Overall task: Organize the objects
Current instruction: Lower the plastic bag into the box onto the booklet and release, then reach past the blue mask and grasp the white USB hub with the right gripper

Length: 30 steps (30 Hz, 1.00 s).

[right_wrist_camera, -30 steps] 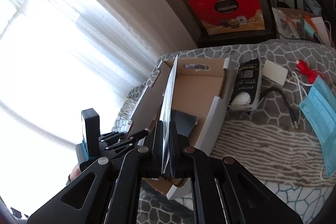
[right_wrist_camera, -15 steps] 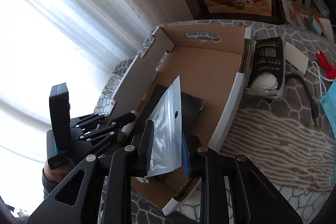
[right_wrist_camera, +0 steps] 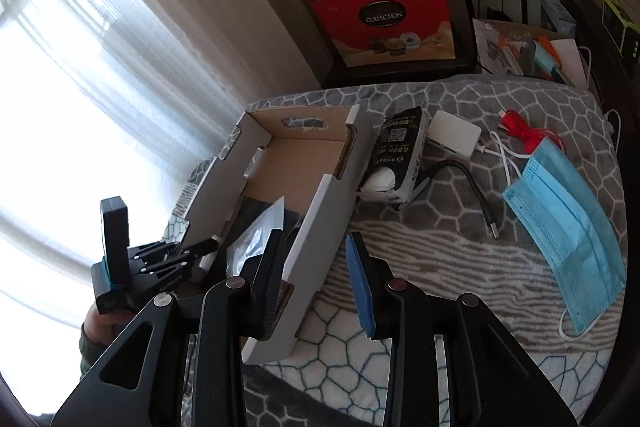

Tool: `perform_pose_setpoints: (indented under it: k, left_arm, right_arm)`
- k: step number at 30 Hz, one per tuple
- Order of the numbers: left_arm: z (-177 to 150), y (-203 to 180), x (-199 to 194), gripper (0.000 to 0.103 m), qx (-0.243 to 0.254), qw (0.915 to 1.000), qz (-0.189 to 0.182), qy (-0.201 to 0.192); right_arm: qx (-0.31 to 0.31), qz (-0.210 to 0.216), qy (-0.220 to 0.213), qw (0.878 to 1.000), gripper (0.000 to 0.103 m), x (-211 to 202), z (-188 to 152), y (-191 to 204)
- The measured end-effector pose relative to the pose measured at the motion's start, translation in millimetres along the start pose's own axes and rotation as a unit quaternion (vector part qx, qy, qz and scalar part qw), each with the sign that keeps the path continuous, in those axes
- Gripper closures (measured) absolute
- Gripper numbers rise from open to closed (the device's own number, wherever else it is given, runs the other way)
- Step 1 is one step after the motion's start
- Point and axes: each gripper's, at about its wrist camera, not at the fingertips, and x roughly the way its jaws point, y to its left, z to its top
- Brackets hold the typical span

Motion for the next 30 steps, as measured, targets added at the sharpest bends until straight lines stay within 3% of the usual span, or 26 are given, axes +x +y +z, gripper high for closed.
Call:
perform_pose_setpoints:
  k: [8,18,23,30]
  left_arm:
    - [0.8,-0.1,-0.4,0.093,0.000,1.0000,0.000,0.000]
    - [2.3,5.8,4.2,0.093,-0.003,1.0000,-0.003,0.000]
    - [3.2,7.7,4.9,0.093,-0.002,1.0000,-0.003,0.000]
    - [3.2,7.9,5.0,0.093,0.000,1.0000,-0.001,0.000]
  right_arm:
    - [0.008,-0.048,-0.007,0.999,0.070,-21.1,-16.5,-28.8]
    - [0.072,-0.125,-0.042,0.989,0.069,-62.9,-11.1,-103.7]
    - [0.098,-0.155,-0.046,0.982,0.058,-65.9,-12.0,-133.6]
    - [0.093,-0.181,-0.034,0.979,0.058,-55.3,0.9,-146.7]
